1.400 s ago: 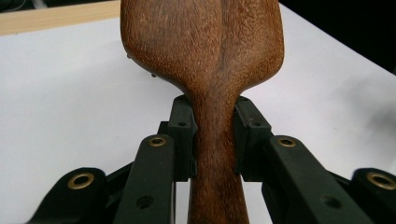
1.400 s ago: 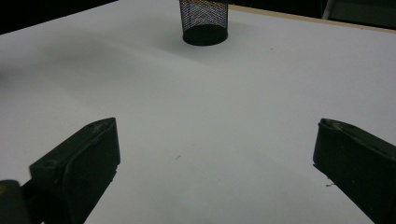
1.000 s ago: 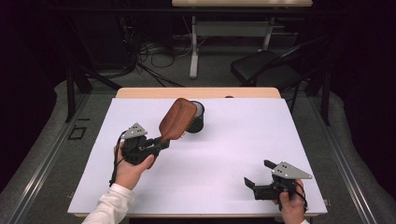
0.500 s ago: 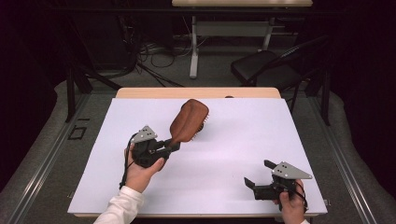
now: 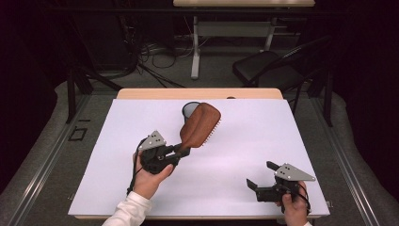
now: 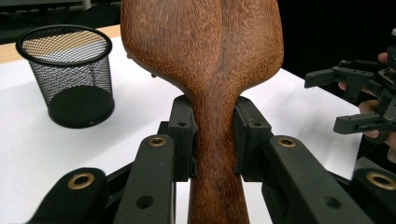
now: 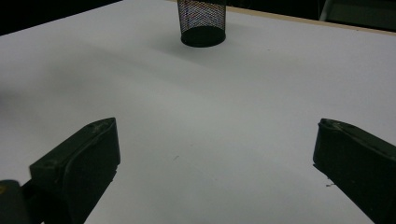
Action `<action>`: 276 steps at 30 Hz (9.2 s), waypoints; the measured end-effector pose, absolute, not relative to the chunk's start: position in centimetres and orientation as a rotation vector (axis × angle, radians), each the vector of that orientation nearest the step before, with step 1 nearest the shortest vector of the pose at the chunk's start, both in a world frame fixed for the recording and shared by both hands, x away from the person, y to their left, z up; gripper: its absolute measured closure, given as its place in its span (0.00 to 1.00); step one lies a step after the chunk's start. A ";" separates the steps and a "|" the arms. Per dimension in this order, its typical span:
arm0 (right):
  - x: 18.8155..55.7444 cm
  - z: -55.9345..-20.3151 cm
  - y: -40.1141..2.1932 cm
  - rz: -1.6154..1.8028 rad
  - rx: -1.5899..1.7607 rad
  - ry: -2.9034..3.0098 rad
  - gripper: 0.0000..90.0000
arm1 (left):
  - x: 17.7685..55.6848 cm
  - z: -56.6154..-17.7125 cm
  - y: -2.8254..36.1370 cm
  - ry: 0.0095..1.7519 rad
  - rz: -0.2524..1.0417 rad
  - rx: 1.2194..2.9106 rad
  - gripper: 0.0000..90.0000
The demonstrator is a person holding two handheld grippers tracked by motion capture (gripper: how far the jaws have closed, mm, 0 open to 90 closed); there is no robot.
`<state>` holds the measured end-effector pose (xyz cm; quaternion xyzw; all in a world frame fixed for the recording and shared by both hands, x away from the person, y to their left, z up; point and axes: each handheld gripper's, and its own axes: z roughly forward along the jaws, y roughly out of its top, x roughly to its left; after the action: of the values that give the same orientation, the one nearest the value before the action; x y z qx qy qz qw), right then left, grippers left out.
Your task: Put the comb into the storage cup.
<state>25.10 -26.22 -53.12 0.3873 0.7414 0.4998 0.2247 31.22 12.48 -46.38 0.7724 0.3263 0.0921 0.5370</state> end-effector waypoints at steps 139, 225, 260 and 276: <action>37.7 -42.7 -13.8 1.501 1.466 2.337 0.04 | 31.5 -49.1 12.9 0.821 0.237 1.761 0.80; 39.4 -43.9 -13.0 1.722 1.656 2.284 0.32 | 31.4 -49.8 12.2 0.805 0.199 1.785 0.80; 39.8 -44.1 -13.9 1.836 1.775 2.239 0.46 | 31.5 -49.9 12.2 0.801 0.190 1.788 0.80; 40.0 -44.1 -14.4 1.858 1.853 2.262 0.50 | 31.6 -50.1 12.2 0.785 0.191 1.809 0.80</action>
<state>39.98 -14.44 -44.08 0.5279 0.6444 0.5294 -0.1610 31.61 12.16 -50.12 0.7637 0.3313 0.0808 0.5482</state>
